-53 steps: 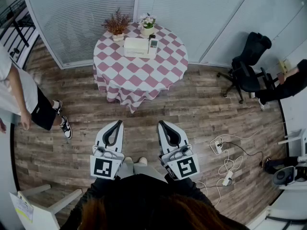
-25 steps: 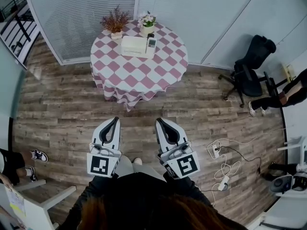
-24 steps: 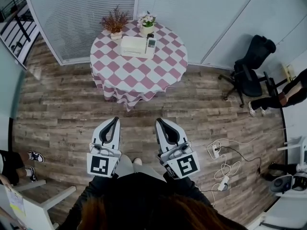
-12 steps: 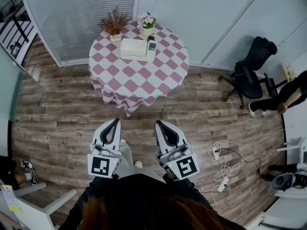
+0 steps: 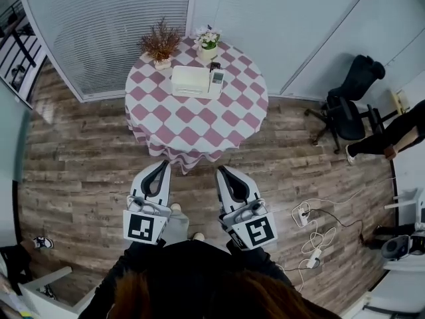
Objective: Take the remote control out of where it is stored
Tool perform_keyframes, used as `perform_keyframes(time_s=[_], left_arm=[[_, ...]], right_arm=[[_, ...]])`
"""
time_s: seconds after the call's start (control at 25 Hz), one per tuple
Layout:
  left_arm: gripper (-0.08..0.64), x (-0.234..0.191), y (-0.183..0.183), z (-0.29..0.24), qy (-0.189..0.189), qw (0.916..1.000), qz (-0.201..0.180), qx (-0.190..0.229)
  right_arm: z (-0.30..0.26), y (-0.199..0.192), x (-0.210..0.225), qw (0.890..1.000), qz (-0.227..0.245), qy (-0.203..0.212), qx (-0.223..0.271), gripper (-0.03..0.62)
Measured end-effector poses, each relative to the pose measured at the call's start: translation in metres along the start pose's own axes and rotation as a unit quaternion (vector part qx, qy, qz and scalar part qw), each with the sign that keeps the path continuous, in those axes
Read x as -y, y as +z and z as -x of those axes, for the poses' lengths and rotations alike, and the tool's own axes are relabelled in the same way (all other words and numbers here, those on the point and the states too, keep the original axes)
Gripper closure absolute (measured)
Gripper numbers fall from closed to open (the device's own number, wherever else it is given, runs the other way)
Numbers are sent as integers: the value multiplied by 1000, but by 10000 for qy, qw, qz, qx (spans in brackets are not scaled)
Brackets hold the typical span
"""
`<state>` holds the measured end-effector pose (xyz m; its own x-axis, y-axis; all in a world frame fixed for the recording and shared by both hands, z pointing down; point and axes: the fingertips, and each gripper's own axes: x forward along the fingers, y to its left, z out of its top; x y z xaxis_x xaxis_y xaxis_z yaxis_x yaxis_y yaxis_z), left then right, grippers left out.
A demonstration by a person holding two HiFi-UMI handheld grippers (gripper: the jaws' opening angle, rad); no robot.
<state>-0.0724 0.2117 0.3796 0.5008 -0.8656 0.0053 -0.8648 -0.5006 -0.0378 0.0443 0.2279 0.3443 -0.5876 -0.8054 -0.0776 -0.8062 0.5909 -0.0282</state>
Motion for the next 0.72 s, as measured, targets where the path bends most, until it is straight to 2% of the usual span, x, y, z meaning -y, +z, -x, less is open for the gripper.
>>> perform_keyframes(time_s=[0.72], left_arm=[[554, -71, -9, -51, -361, 9992, 148, 12]], right_arm=[[-82, -9, 14, 9995, 104, -271, -87, 578]])
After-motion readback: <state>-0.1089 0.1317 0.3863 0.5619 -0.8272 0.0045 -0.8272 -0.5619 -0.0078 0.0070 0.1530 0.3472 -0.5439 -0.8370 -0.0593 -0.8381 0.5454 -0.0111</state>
